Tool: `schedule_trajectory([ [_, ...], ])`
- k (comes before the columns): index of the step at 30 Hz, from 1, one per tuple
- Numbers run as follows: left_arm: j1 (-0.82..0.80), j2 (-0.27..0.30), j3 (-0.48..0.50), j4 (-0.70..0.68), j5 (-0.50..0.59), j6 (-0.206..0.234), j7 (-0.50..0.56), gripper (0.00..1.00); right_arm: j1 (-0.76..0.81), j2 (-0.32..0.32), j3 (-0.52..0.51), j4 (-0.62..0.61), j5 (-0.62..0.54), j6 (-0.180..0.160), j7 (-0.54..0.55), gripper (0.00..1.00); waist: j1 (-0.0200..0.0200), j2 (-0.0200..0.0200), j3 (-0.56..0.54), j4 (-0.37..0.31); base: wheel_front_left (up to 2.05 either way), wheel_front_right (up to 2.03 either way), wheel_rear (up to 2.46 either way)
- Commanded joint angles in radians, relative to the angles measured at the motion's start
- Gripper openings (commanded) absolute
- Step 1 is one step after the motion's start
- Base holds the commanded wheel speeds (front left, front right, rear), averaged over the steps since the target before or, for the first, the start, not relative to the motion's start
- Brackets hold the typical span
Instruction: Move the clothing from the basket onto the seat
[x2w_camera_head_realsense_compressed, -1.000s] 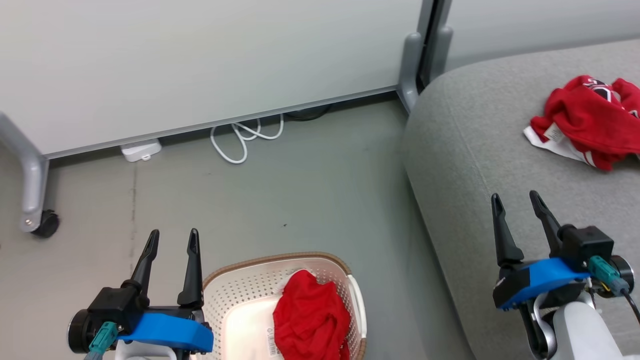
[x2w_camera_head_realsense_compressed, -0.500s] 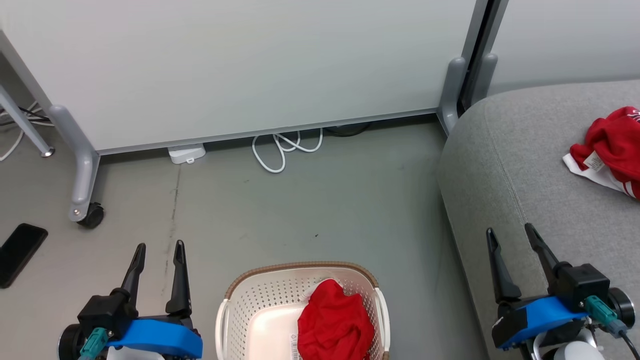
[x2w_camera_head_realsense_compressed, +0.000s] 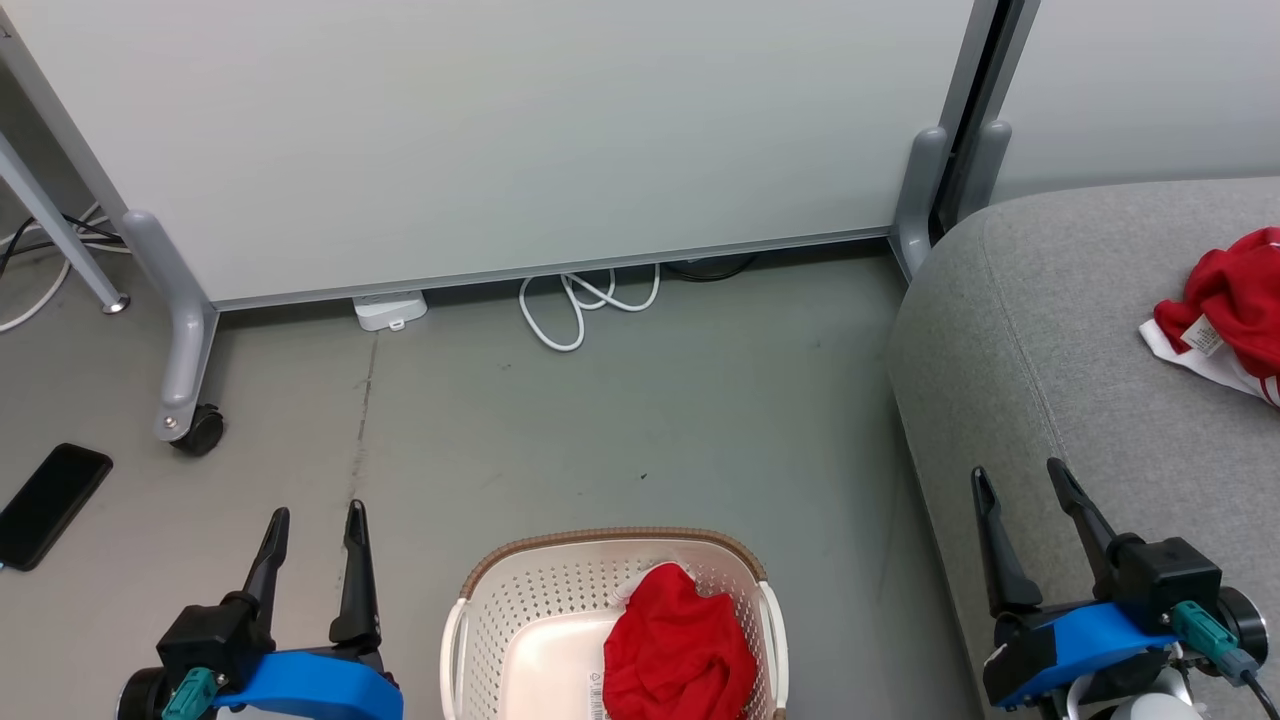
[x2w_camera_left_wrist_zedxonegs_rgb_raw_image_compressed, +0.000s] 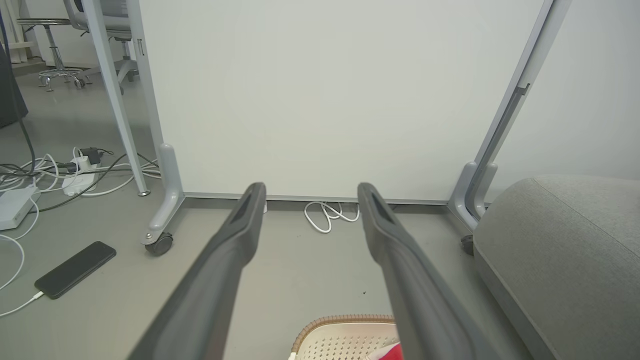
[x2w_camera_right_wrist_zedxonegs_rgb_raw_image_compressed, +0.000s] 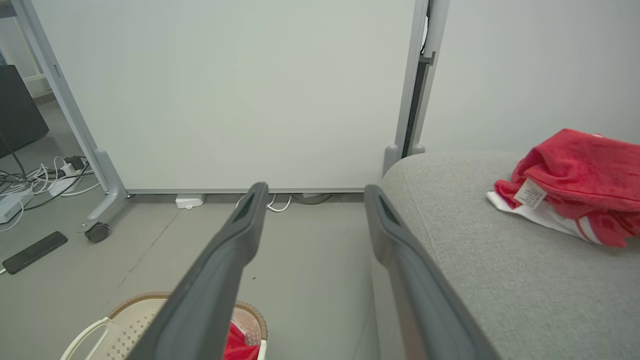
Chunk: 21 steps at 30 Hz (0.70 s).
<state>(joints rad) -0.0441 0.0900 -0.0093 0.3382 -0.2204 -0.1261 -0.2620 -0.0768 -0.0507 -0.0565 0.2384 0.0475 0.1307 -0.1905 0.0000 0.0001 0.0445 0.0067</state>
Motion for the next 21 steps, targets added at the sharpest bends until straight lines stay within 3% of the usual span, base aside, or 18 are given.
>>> schedule_trajectory([
  [1, 0.002, 0.0, 0.006, 0.001, 0.003, -0.006, -0.004, 1.0, 0.013, 0.0, 0.002, -0.006, 0.008, 0.0, 0.001, 1.0, 0.0, -0.0001, 0.001, 0.0, 0.0, 0.0, 0.0],
  [21, -0.007, -0.007, -0.003, -0.003, 0.0, -0.005, -0.004, 1.0, -0.012, 0.0, 0.04, -0.026, 0.006, 0.0, 0.016, 1.0, 0.0, -0.0001, 0.04, -0.033, 0.0, 0.0, 0.0],
])
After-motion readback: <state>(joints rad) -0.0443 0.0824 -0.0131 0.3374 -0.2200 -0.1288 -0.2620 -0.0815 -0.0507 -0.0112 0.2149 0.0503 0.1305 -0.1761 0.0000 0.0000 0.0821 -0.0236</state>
